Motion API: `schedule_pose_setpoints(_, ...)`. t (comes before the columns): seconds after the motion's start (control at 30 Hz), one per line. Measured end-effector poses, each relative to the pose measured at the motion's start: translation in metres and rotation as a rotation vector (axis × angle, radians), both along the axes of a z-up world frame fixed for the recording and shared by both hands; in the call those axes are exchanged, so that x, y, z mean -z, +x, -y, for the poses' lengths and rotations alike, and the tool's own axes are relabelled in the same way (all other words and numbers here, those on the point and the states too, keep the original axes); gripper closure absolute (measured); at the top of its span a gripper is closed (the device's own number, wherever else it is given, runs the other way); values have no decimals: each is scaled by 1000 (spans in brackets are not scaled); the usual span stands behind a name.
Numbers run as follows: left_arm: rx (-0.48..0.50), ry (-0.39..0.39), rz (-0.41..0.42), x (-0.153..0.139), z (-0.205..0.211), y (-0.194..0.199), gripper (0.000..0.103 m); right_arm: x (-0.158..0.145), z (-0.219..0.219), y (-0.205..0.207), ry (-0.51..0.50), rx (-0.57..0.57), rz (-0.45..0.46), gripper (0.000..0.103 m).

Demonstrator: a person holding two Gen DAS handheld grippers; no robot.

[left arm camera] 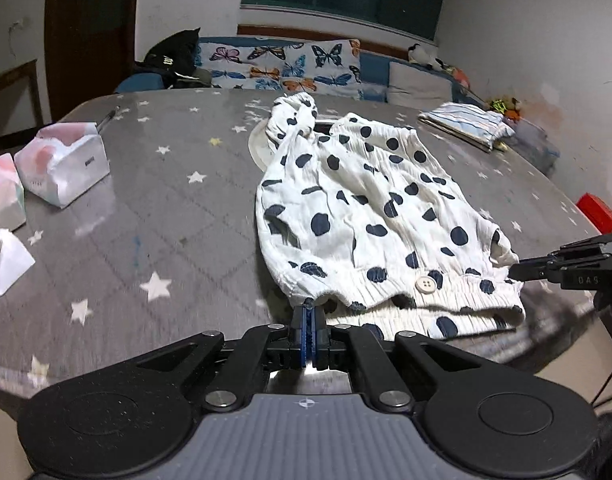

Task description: Fold clothes

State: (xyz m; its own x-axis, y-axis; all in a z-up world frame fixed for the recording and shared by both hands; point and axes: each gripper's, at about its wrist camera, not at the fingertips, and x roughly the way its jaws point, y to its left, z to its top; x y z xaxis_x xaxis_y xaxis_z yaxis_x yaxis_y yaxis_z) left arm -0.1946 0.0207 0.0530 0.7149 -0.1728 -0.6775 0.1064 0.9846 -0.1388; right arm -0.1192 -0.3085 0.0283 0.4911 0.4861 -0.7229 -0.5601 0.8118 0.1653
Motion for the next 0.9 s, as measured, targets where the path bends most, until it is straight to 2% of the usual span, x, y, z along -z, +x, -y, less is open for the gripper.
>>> schedule_pose_setpoints(0.1,2,16,16,-6,-4,-2,97,-5,4,-1,17,-8,-2,91)
schedule_pose_setpoints(0.23,23,46,80,-22,-5,1,89,-16,14,6,29,5,8,90)
schedule_pose_setpoints(0.3,31,42,115,-29,-4,7,84,-21,20,14,45,18,9,84)
schedule_pose_setpoints(0.4,58,11,138,-31,5,24,84,-28,24,29,38,47,45,84)
schedule_pose_setpoints(0.67,207,-91,121,-19,58,75,84,-39,24,109,12,148,141,84)
schedule_pose_setpoints(0.9,316,-137,71,-5,96,100,75,-34,12,190,-7,188,161,84)
